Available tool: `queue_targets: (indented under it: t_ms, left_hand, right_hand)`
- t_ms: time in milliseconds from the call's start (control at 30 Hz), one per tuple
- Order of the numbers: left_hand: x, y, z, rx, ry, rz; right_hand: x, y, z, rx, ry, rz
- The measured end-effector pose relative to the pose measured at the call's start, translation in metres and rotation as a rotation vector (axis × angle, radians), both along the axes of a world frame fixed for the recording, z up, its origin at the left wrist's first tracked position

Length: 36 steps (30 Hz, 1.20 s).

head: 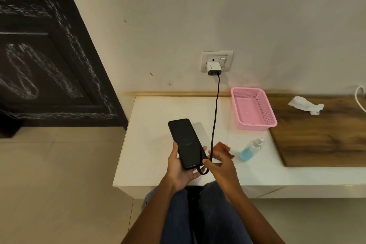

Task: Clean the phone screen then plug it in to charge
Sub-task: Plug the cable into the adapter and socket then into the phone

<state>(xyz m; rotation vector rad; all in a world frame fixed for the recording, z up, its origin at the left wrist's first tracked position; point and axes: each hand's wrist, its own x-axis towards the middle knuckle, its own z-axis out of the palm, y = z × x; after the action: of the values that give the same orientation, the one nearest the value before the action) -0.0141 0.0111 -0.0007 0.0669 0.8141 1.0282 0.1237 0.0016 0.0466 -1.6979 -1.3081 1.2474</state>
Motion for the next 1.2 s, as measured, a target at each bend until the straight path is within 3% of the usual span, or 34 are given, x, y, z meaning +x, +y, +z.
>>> queue_targets:
  t_ms: [667, 1033, 1200]
  left_hand:
    - [-0.004, -0.001, 0.006, 0.020, -0.134, 0.081]
    - [-0.016, 0.001, -0.004, 0.115, -0.353, 0.131]
    - [-0.019, 0.020, -0.011, 0.110, -0.356, 0.154]
  right_hand:
    - [0.009, 0.003, -0.008, -0.055, 0.017, 0.014]
    - [0.028, 0.016, -0.020, -0.125, 0.176, -0.060]
    - [0.026, 0.033, -0.027, -0.128, 0.167, -0.082]
